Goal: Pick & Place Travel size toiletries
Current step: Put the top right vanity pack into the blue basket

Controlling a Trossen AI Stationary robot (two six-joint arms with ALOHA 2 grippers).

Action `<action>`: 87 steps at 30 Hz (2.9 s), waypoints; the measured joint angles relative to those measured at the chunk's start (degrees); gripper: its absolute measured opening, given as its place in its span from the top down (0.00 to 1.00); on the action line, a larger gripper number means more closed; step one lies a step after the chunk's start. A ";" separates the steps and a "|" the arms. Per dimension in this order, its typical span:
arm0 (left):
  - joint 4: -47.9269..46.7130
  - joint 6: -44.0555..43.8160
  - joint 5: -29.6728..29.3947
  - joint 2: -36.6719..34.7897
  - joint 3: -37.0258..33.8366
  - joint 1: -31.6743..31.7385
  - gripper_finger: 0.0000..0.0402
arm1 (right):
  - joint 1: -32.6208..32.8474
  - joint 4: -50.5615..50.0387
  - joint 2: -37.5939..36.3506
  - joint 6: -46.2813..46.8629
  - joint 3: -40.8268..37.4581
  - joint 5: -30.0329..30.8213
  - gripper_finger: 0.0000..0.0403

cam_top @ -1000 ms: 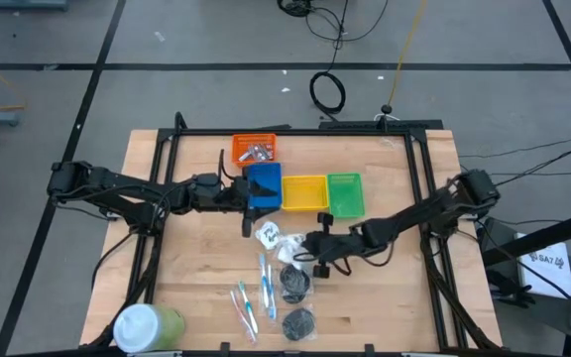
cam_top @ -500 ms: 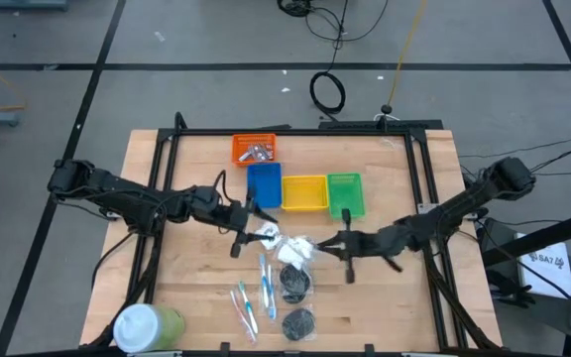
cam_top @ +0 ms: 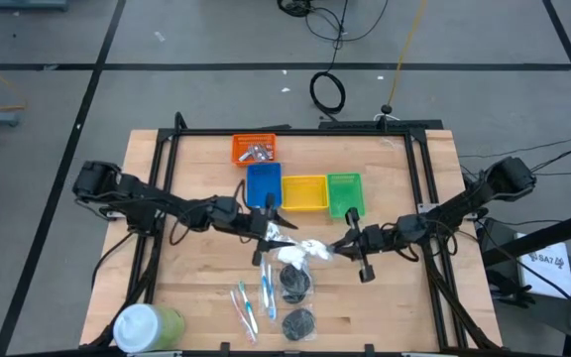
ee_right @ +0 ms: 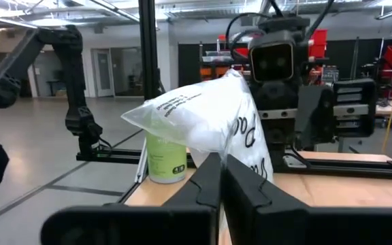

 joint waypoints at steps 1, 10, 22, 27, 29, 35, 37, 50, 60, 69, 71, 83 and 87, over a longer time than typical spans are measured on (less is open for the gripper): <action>-0.11 -0.23 0.00 0.81 1.15 0.00 0.54 | 0.00 -0.10 0.00 0.01 0.00 -0.01 1.00; -0.27 2.39 3.26 3.71 6.67 0.00 0.54 | 0.00 -1.74 0.00 1.04 0.00 -0.02 1.00; -1.20 0.97 11.74 3.71 6.75 -0.21 0.54 | -0.70 -2.06 0.00 0.92 0.00 0.03 1.00; -1.14 -4.30 9.77 3.71 6.73 0.27 0.53 | -1.13 -2.07 0.00 1.09 0.00 0.00 1.00; -1.14 -4.77 8.47 3.71 6.75 0.33 0.51 | -1.16 -2.09 0.00 1.09 0.00 0.00 1.00; -1.43 -1.74 5.27 3.71 6.75 0.11 0.35 | -1.16 -2.06 0.00 1.09 0.02 0.00 1.00; -1.69 -0.47 5.22 3.71 6.73 0.12 0.31 | -1.16 -2.06 0.00 1.09 0.02 0.00 1.00; 0.09 3.36 5.78 12.03 13.03 0.13 0.40 | -1.43 -2.84 0.02 1.07 0.22 0.01 1.00; -4.78 7.25 5.73 10.24 14.81 0.15 0.77 | -1.42 -3.60 0.02 0.61 0.22 0.32 0.99; -25.10 8.93 -7.53 -2.00 14.84 0.33 0.94 | 0.24 -8.90 0.02 -2.24 0.13 0.09 0.65; -30.15 7.09 -12.79 -3.90 13.93 1.66 0.95 | 0.86 -9.20 -0.37 -2.51 0.13 1.96 0.54; -24.95 -16.11 -14.43 -9.49 -4.07 21.53 0.95 | 1.64 -13.21 -2.40 -2.08 0.17 13.74 0.31; -24.13 -25.16 -15.62 -8.88 -9.40 25.33 0.95 | 1.60 -13.44 -2.38 -2.04 0.15 13.76 0.33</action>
